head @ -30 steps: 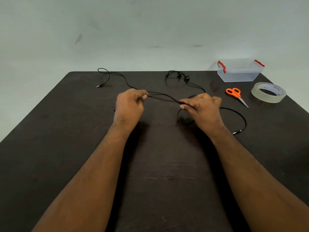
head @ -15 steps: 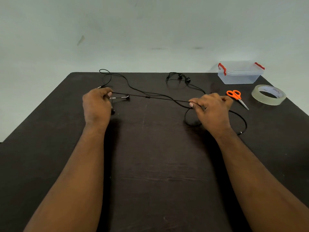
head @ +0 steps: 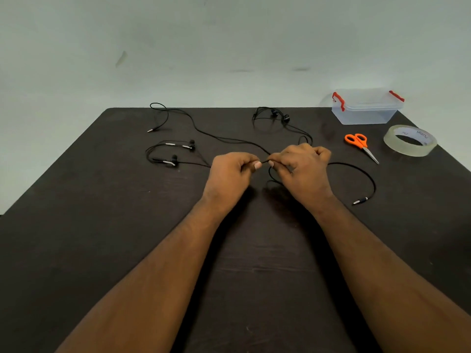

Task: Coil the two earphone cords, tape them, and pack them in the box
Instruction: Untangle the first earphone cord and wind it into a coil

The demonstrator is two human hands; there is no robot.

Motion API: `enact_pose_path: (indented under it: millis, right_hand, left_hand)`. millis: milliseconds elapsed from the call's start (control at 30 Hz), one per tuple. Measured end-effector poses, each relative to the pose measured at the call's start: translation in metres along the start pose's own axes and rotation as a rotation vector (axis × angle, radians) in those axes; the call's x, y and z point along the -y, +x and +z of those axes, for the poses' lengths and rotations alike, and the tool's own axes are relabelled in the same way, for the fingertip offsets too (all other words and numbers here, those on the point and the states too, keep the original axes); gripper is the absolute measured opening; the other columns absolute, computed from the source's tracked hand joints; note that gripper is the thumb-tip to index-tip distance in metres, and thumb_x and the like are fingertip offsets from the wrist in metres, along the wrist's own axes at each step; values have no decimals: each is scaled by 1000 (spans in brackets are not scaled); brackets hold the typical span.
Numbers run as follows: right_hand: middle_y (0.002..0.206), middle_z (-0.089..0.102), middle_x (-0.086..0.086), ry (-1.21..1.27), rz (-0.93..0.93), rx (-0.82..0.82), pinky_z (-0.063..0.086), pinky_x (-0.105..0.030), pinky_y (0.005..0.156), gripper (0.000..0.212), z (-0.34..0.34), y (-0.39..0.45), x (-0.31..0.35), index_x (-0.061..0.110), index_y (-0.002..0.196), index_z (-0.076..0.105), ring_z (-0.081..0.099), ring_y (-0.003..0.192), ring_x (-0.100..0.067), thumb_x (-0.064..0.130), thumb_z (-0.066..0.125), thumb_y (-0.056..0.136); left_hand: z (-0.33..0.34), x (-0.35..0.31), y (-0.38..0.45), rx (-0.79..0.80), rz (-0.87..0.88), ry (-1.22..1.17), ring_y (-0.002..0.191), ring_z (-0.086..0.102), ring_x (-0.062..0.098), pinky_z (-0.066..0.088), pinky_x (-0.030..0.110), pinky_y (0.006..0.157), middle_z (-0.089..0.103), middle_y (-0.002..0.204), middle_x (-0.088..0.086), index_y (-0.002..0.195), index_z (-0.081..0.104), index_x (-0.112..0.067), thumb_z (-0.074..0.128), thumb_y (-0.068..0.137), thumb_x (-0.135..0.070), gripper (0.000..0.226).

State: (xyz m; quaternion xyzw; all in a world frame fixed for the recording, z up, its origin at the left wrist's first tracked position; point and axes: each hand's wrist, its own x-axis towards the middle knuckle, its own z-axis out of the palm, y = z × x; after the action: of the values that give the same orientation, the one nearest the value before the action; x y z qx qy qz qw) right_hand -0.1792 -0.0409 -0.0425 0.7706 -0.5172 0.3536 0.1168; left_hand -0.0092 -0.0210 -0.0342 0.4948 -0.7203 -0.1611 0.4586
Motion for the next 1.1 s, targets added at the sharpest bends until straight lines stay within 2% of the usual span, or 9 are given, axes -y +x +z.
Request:
enact_pose_path:
  millis: [67, 167, 367, 500, 733, 833, 900, 1000, 1100]
  right_hand:
    - [84, 66, 10, -62, -19, 30, 17, -34, 77, 7, 1, 0, 0, 34, 87, 73, 58, 85, -19, 33, 66, 84]
    - [89, 68, 9, -145, 24, 78, 25, -45, 86, 8, -1, 2, -2, 33, 91, 72, 57, 92, -22, 34, 65, 87]
    - [111, 65, 11, -234, 149, 24, 26, -52, 93, 11, -6, 3, -8, 33, 91, 73, 51, 107, -24, 32, 63, 85]
    - [133, 53, 3, -269, 226, -42, 26, -49, 89, 10, -13, 4, -6, 30, 89, 73, 46, 115, -30, 29, 68, 80]
    - [132, 54, 3, -249, 334, -20, 27, -47, 84, 7, -18, 2, -11, 26, 86, 76, 43, 111, -33, 25, 70, 82]
    - [132, 54, 4, -221, 327, 2, 26, -45, 84, 8, -14, 2, -8, 25, 88, 76, 43, 113, -31, 24, 71, 82]
    - [130, 56, 5, -191, 317, -14, 26, -45, 84, 7, -11, 3, -6, 25, 86, 76, 43, 112, -30, 23, 71, 81]
    - [126, 59, 6, -156, 248, -49, 25, -42, 82, 5, -7, 2, 0, 27, 82, 76, 44, 109, -29, 25, 72, 80]
    - [124, 60, 8, -148, 148, -64, 22, -38, 79, 5, -1, 1, 7, 28, 81, 76, 42, 108, -26, 28, 72, 77]
  left_hand:
    - [-5, 3, 5, 15, 56, 109, 66, 60, 8, 53, 27, 67, 68, 76, -1, 91, 74, -10, 64, 89, -11, 10]
    - [-14, 8, 12, -23, 102, 262, 69, 61, 22, 53, 35, 66, 65, 75, 7, 87, 72, -8, 61, 90, -8, 12]
    - [-38, 30, 20, -164, 91, 342, 70, 60, 28, 52, 42, 66, 63, 76, 10, 81, 69, -8, 56, 91, -13, 17]
    - [-59, 43, 21, -290, 26, 306, 77, 62, 28, 52, 38, 70, 67, 82, 11, 85, 70, -8, 53, 89, -12, 18]
    - [-85, 67, 16, -388, -242, 317, 78, 62, 28, 49, 34, 69, 66, 77, 6, 83, 70, -8, 53, 90, -8, 18]
    - [-78, 57, 14, -377, -350, 358, 82, 62, 27, 48, 34, 70, 68, 89, 5, 90, 71, -13, 54, 92, -14, 17]
    - [-64, 43, 15, -371, -311, 416, 93, 63, 26, 46, 33, 76, 67, 107, 1, 99, 71, -18, 52, 91, -14, 21]
    - [-26, 17, 14, -331, -60, 225, 108, 61, 19, 49, 35, 94, 63, 122, 1, 111, 70, -14, 52, 90, -7, 28]
    - [10, -5, 4, -151, 5, -85, 106, 65, 20, 56, 46, 83, 63, 123, 0, 119, 66, -9, 60, 89, -11, 30]
